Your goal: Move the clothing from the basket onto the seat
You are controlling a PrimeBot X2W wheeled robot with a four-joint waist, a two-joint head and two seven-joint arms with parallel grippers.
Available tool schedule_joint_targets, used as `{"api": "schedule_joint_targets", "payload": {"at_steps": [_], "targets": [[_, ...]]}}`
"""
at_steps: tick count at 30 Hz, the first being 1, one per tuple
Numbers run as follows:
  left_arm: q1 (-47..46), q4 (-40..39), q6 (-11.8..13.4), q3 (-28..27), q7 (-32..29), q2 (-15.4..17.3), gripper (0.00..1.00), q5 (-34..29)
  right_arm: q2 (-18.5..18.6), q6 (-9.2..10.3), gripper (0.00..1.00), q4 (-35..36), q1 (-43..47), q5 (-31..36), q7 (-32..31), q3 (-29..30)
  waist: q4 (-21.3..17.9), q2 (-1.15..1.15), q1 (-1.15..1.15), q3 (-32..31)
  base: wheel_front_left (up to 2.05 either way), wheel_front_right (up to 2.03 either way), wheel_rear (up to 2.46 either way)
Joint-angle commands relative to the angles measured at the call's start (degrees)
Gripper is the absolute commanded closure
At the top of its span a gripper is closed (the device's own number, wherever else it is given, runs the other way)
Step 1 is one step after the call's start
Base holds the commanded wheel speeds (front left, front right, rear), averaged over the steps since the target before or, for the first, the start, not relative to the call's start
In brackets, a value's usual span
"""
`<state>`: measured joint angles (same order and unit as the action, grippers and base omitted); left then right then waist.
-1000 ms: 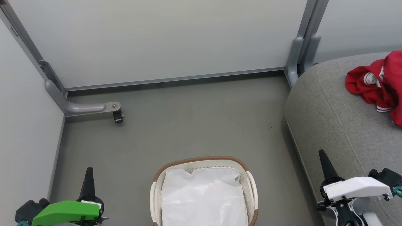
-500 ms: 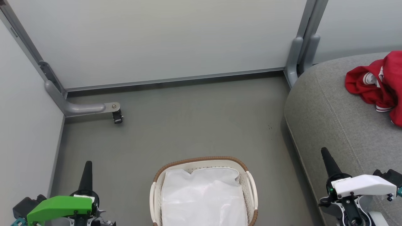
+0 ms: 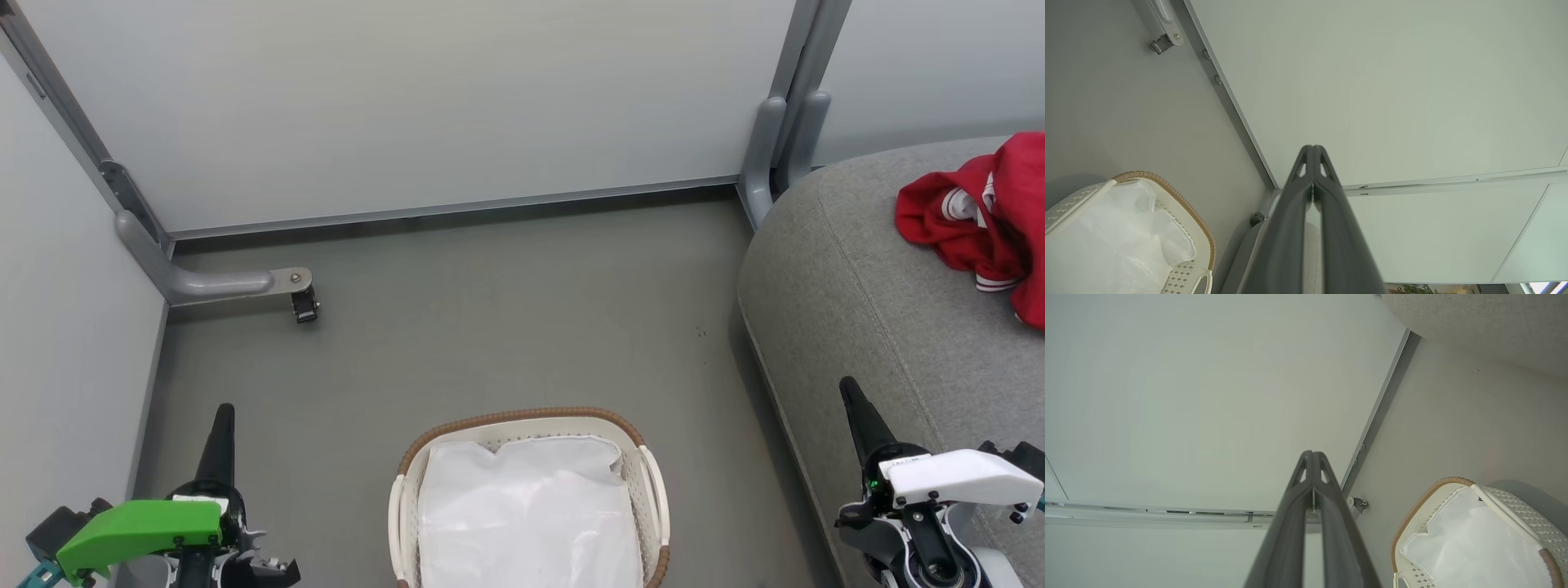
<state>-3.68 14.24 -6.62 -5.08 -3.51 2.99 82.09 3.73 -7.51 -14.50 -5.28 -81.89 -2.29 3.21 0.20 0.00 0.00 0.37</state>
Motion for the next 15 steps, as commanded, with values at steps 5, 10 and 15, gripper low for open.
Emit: {"api": "schedule_joint_targets", "payload": {"at_steps": [5, 10, 15], "targets": [[-1.61, -0.36, -0.47, -0.49, -0.91, 0.02, 1.0, 2.79, 0.27, 0.03, 1.0, 0.5, -0.78, -3.06, -0.97, 0.7, -0.04, 0.0, 0.0, -0.04, 0.0, 0.0, 0.0], [-2.0, -0.34, -0.61, -0.77, -1.37, -0.02, 1.0, 4.49, 0.25, 0.03, 1.0, 0.53, -0.89, -5.06, -1.49, 1.04, -0.07, 0.0, 0.0, -0.07, 0.0, 0.0, 0.0], [-2.33, -0.31, -0.73, -1.06, -1.92, -0.06, 1.0, 6.36, 0.21, 0.03, 1.0, 0.58, -0.99, -7.01, -2.12, 1.39, -0.11, 0.0, 0.0, -0.1, 0.0, 0.0, 0.0]]}}
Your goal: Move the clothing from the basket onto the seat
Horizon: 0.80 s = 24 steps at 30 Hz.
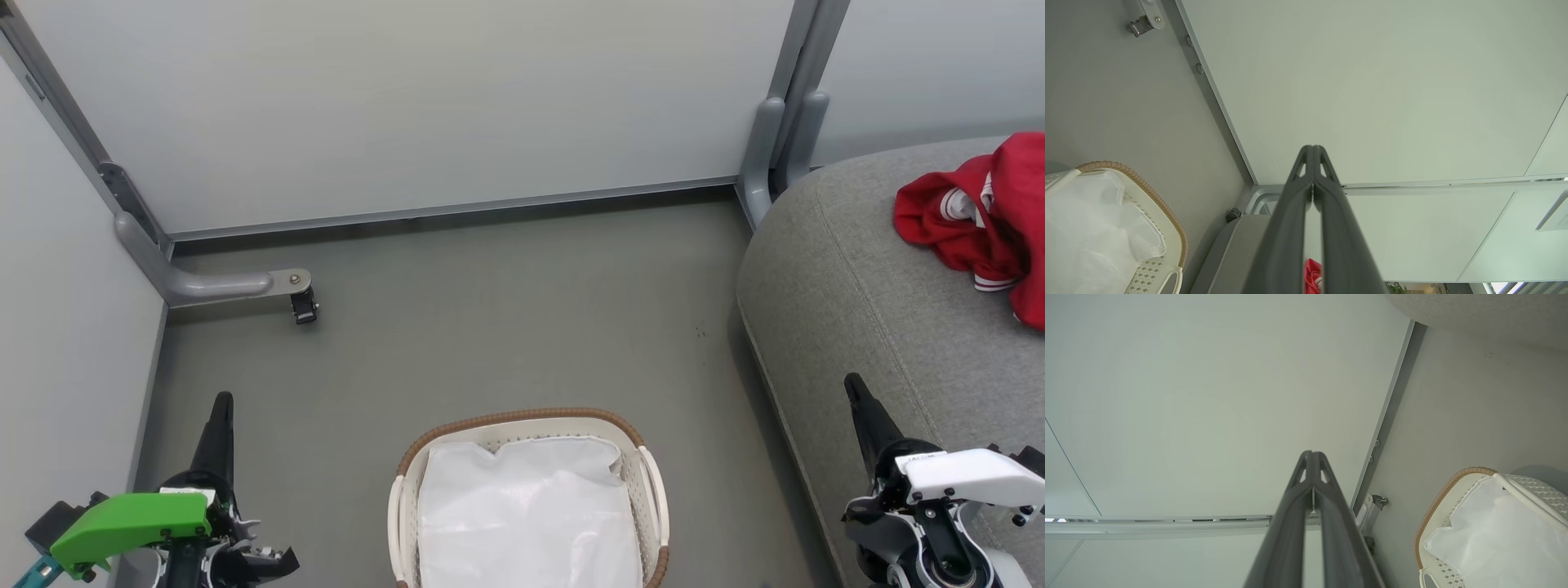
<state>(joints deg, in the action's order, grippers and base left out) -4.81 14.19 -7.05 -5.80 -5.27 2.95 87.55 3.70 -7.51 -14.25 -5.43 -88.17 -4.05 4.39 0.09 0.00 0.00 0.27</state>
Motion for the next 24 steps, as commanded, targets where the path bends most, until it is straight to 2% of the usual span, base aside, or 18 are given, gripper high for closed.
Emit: {"api": "schedule_joint_targets", "payload": {"at_steps": [1, 13, 24], "targets": [[-1.28, -0.25, -0.34, -0.41, -0.28, -0.02, 1.0, 1.2, 0.24, 0.03, 1.0, 0.36, -0.86, -1.08, -0.46, 0.28, -0.01, 0.0, 0.0, -0.01, 0.0, 0.0, 0.0], [-1.91, -0.19, -0.64, -0.93, -1.49, -0.09, 1.0, 5.09, 0.16, 0.03, 1.0, 0.45, -0.98, -5.49, -1.68, 1.13, -0.09, 0.0, 0.0, -0.09, 0.0, 0.0, 0.0], [-1.77, -0.18, -0.64, -0.89, -1.52, -0.08, 1.0, 4.95, 0.0, 0.02, 1.0, 0.4, -0.89, -5.1, -1.9, 1.29, -0.1, 0.0, 0.0, -0.09, 0.0, 0.0, 0.0]]}}
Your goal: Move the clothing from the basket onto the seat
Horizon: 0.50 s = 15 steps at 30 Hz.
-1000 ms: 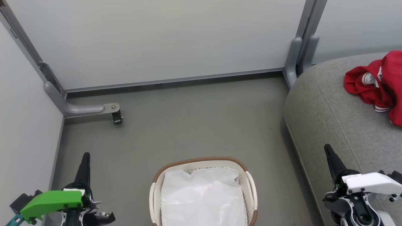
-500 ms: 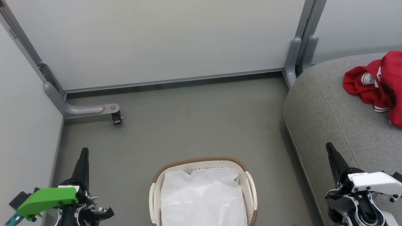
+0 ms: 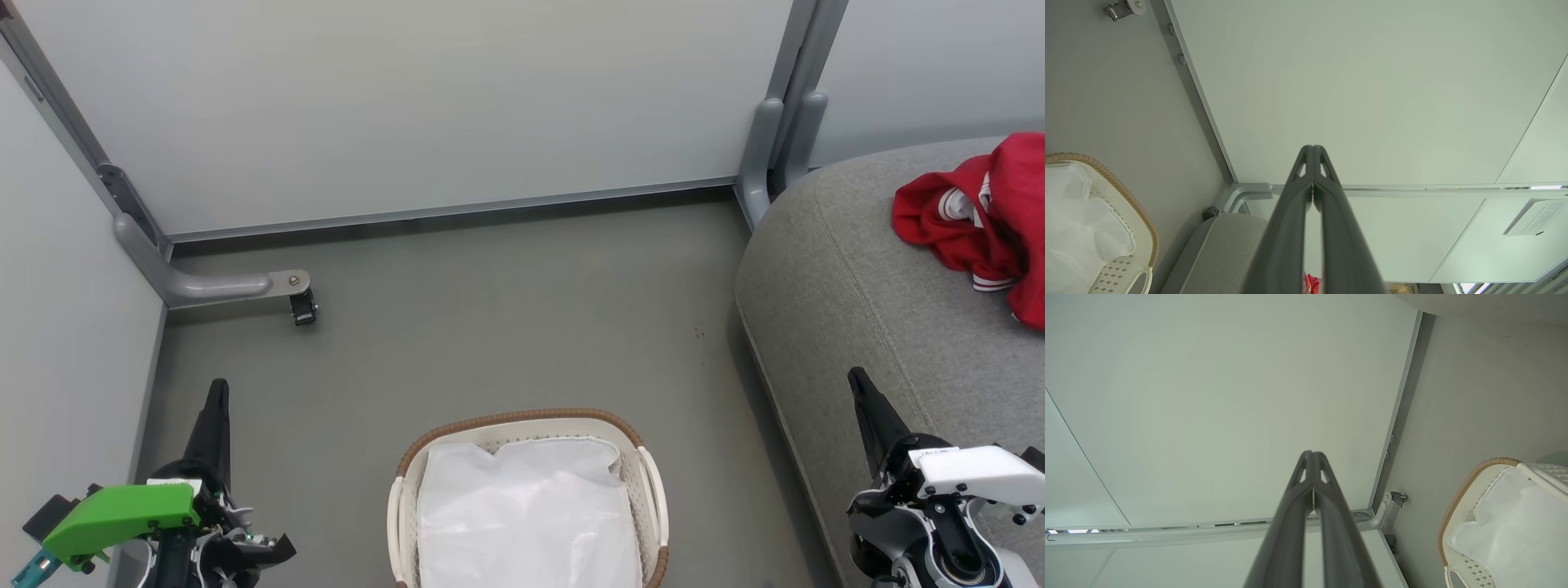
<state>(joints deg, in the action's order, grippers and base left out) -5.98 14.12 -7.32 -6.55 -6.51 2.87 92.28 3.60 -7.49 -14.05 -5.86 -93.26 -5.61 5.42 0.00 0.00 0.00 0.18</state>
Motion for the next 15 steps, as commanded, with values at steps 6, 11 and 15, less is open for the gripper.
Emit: {"api": "schedule_joint_targets", "payload": {"at_steps": [6, 11, 15], "targets": [[-0.6, -0.11, -0.37, -0.13, -0.28, 0.0, 1.0, 0.19, 0.03, 0.0, 1.0, 0.18, -0.47, 0.1, -0.44, 0.33, 0.0, 0.0, 0.0, 0.0, 0.0, 0.0, 0.0], [-0.6, -0.12, -0.37, -0.12, -0.27, 0.0, 1.0, 0.2, 0.01, 0.0, 1.0, 0.18, -0.48, 0.19, -0.4, 0.39, 0.0, 0.0, 0.0, 0.0, 0.0, 0.0, 0.0], [-0.6, -0.12, -0.37, -0.12, -0.27, 0.0, 1.0, 0.2, -0.01, 0.0, 1.0, 0.17, -0.48, 0.25, -0.41, 0.44, 0.0, 0.0, 0.0, 0.0, 0.0, 0.0, 0.0]]}}
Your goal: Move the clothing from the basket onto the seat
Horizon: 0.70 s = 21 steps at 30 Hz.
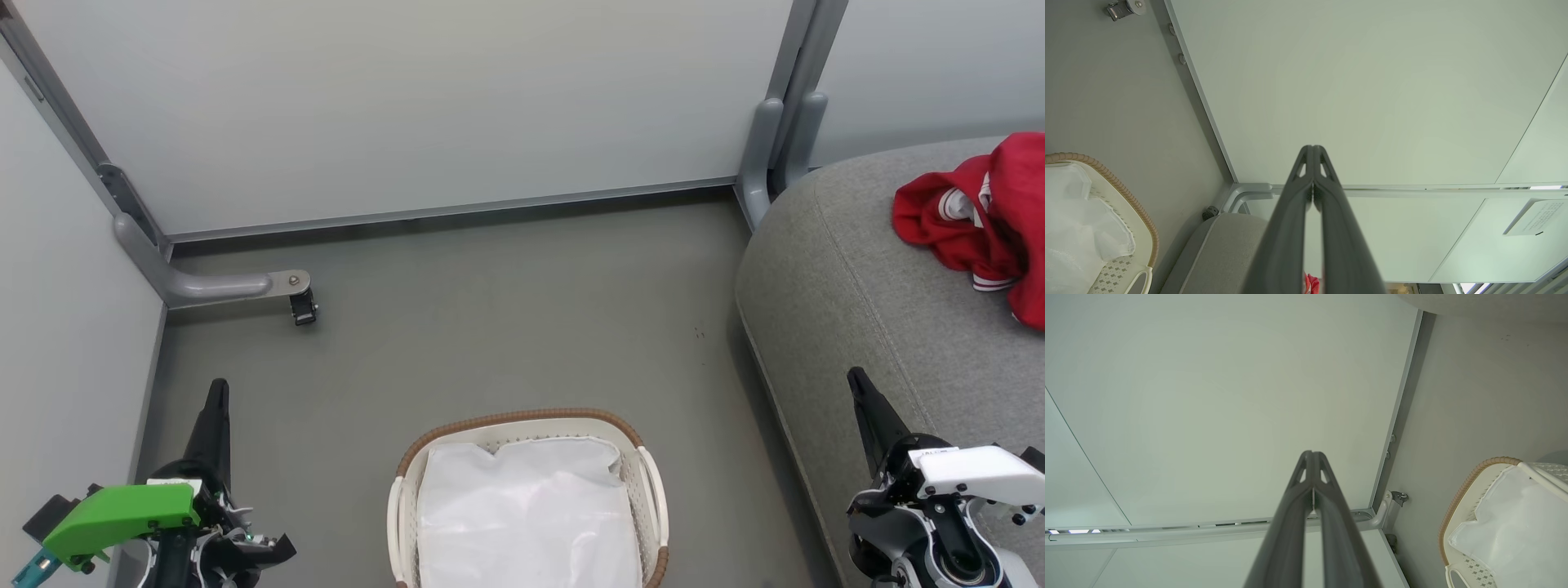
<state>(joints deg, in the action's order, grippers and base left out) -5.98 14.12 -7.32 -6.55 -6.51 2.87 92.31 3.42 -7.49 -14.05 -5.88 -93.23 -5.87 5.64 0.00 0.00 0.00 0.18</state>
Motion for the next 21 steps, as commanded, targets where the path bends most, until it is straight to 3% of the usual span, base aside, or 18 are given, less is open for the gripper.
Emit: {"api": "schedule_joint_targets", "payload": {"at_steps": [1, 21], "targets": [[-0.6, -0.12, -0.37, -0.12, -0.27, 0.0, 1.0, 0.17, 0.17, 0.0, 1.0, 0.17, -0.47, 0.24, -0.17, 0.23, 0.0, 0.0, 0.0, 0.0, 0.0, 0.0, 0.0], [-0.6, -0.13, -0.37, -0.11, -0.26, 0.0, 1.0, 0.17, 0.0, 0.0, 1.0, 0.15, -0.49, 0.42, -0.36, 0.42, 0.0, 0.0, 0.0, 0.0, 0.0, 0.0, 0.0]]}}
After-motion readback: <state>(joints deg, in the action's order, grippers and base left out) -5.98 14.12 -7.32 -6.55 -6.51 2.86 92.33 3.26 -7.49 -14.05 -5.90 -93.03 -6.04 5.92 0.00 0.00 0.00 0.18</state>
